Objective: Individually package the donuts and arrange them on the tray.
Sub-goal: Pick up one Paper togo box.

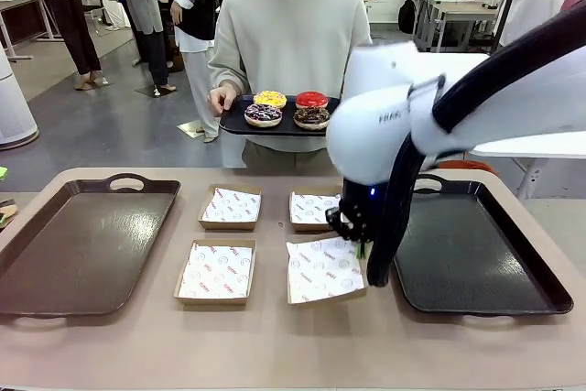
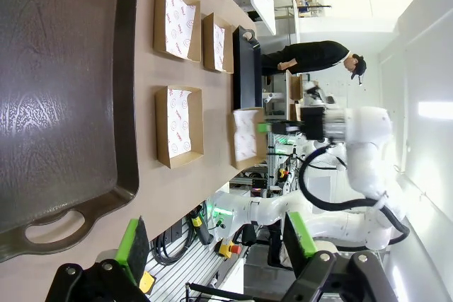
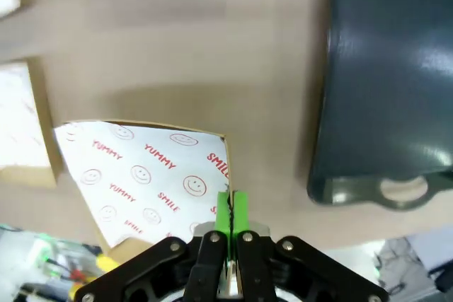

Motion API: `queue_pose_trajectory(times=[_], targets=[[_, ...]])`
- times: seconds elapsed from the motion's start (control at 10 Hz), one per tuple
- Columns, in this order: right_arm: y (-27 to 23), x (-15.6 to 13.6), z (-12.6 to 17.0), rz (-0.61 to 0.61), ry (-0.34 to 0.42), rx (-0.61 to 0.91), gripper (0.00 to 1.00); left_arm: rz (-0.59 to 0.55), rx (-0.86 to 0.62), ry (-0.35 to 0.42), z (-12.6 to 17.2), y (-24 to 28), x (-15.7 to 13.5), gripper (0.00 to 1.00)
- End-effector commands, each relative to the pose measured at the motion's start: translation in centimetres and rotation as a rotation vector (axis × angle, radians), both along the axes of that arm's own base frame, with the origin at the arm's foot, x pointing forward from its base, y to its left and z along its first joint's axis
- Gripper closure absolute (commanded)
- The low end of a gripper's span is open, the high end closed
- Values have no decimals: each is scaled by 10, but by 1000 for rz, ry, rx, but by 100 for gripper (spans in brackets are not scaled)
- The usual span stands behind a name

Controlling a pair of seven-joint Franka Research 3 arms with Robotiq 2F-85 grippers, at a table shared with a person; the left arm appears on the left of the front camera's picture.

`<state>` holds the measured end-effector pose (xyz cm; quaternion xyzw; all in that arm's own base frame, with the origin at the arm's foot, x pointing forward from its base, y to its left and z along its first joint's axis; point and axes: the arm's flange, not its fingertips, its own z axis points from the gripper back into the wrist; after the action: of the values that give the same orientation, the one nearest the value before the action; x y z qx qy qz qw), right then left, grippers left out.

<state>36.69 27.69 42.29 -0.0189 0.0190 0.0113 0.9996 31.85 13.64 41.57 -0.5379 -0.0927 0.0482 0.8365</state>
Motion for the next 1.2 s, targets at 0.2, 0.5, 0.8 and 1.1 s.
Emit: queue_pose_trajectory(times=[0.2, 0.5, 0.8, 1.1], targets=[[-1, 42, 128, 26, -27, 41, 100, 9, -15, -10, 1, 1, 0, 0], [-2, 134, 179, -20, -82, 56, 100, 9, -15, -10, 1, 1, 0, 0], [-25, 215, 176, -72, -53, 62, 100, 9, -15, -10, 1, 1, 0, 0], [-37, 216, 156, -90, -65, 73, 100, 9, -15, -10, 1, 1, 0, 0]])
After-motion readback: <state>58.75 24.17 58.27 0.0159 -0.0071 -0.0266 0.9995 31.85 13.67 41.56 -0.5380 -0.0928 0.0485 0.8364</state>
